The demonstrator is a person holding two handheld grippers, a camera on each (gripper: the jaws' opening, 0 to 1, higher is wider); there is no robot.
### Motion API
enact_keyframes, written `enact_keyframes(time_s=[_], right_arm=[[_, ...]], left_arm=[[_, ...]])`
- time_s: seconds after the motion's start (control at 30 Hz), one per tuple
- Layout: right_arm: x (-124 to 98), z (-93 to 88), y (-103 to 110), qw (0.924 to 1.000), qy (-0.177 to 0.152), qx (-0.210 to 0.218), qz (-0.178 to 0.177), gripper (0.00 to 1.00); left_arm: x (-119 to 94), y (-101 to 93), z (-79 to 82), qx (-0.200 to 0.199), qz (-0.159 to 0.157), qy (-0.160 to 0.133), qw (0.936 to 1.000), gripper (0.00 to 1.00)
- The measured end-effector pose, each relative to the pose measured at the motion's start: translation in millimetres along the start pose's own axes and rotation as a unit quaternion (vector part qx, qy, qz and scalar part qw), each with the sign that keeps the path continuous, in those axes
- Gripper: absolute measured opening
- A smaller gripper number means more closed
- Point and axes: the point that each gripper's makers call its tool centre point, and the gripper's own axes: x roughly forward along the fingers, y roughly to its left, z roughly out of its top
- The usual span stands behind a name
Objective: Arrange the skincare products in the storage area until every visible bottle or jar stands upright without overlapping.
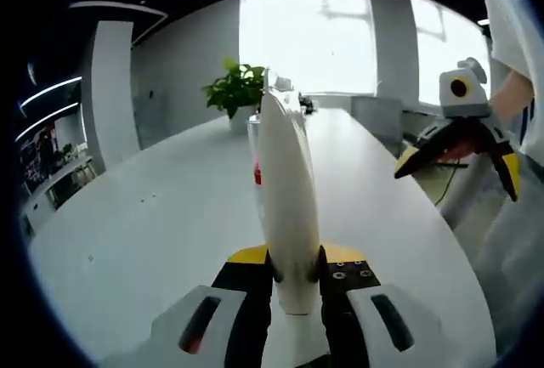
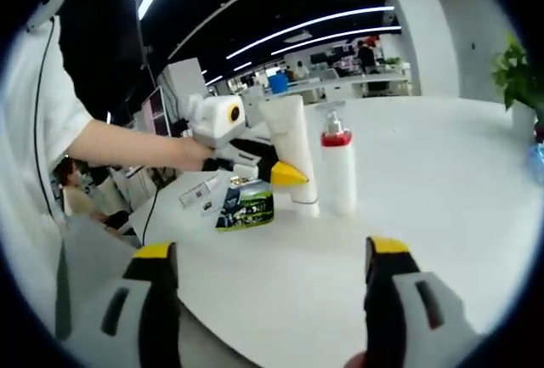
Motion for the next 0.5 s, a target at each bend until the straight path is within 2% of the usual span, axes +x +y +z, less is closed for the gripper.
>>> enact_keyframes(time_s=[0.5], right_arm=[[0.4,-2.1,-1.2,1.0,0.005,0.001,-0.003,0.91]], left_arm=[[7.2,10.1,-0.2,0.004,-0.008,0.005,0.9999,0.18]])
